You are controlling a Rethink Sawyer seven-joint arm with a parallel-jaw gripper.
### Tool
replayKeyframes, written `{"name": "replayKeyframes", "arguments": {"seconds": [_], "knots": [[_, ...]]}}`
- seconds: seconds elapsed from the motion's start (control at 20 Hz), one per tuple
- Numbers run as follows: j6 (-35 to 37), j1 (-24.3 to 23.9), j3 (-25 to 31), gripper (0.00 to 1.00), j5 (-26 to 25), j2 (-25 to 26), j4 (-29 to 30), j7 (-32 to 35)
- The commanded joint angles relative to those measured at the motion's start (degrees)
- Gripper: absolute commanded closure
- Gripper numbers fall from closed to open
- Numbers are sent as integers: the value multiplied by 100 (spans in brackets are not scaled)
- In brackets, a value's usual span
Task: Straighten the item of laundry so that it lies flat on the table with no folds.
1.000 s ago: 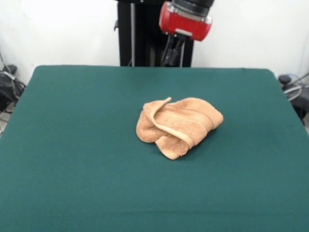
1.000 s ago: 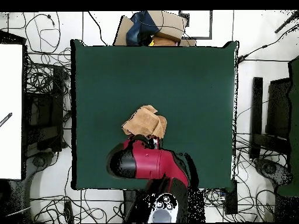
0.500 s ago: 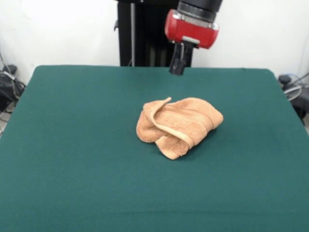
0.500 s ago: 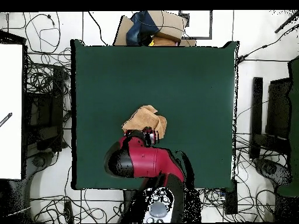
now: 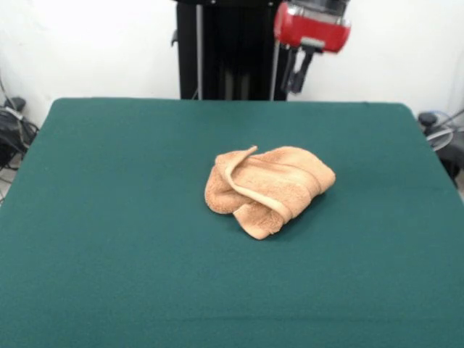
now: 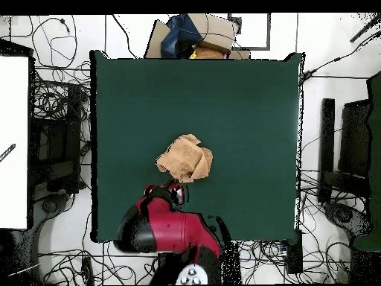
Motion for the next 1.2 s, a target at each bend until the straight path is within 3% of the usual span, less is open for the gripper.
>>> {"name": "replayKeyframes", "arguments": {"seconds": [0.05,0.15,0.25,0.4,0.5,0.65,0.85,1.2], "knots": [[1278,687,-163,100,9,-1261,1364,1005],[1731,1233,-738,100,-3,-1595,1422,1114],[1690,963,-392,100,75,-2144,1951,1063],[923,373,407,100,291,-2385,2681,976],[180,548,403,100,144,-1875,2595,1295],[-494,1075,-168,100,-20,-1007,2087,1503],[13,793,-46,100,142,-1353,1860,1138],[302,1846,-177,100,960,-1020,1604,1677]]}}
